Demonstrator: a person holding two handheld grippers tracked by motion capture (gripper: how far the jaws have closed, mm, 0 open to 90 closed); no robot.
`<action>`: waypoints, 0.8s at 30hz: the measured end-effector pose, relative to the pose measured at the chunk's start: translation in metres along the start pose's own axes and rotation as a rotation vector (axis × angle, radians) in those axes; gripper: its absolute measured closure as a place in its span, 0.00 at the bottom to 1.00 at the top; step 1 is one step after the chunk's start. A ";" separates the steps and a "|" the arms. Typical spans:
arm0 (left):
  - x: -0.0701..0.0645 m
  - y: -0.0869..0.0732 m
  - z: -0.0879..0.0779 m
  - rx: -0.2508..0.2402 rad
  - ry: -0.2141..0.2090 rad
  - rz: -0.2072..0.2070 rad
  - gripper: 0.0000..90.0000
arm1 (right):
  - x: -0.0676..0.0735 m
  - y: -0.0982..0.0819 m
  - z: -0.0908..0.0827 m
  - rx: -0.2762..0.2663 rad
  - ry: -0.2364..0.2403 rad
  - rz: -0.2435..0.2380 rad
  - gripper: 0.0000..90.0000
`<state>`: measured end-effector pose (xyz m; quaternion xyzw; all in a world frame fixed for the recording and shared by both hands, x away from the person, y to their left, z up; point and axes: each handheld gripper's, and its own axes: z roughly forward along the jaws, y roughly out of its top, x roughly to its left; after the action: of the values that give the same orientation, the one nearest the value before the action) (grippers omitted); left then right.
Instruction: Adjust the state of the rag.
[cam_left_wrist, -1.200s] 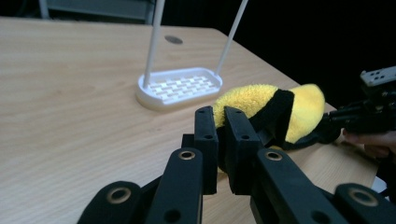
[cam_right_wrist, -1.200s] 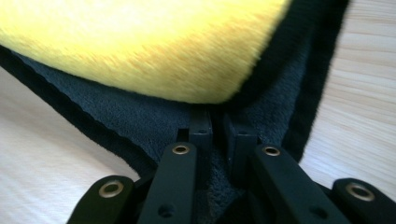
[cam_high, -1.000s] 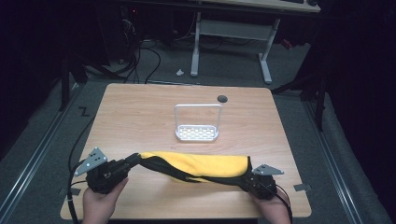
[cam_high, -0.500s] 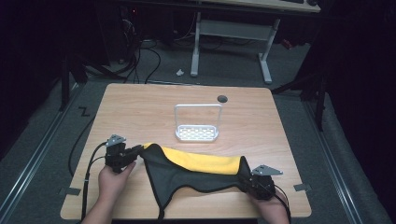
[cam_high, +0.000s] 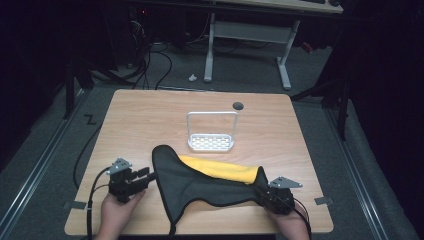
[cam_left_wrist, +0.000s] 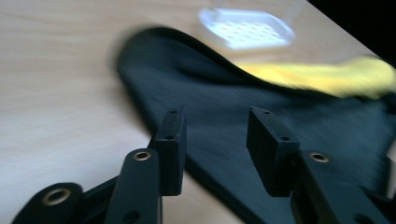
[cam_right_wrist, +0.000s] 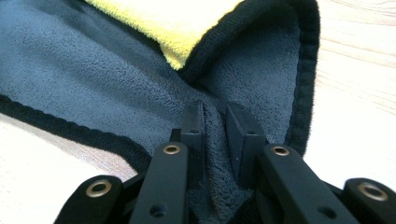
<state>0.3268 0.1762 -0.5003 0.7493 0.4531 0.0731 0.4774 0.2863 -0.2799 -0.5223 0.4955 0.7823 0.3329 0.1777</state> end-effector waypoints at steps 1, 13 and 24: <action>-0.009 -0.004 0.003 0.015 -0.021 0.011 0.68 | 0.000 0.000 0.000 0.000 0.000 0.001 0.87; -0.058 -0.037 0.035 0.190 -0.073 0.166 0.82 | 0.001 0.000 0.000 -0.001 -0.005 0.004 0.87; -0.024 -0.038 0.014 0.166 0.010 0.118 0.89 | 0.002 0.000 0.000 0.001 -0.004 -0.002 0.86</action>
<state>0.2974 0.1540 -0.5300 0.8112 0.4151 0.0671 0.4063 0.2850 -0.2786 -0.5222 0.4956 0.7827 0.3311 0.1793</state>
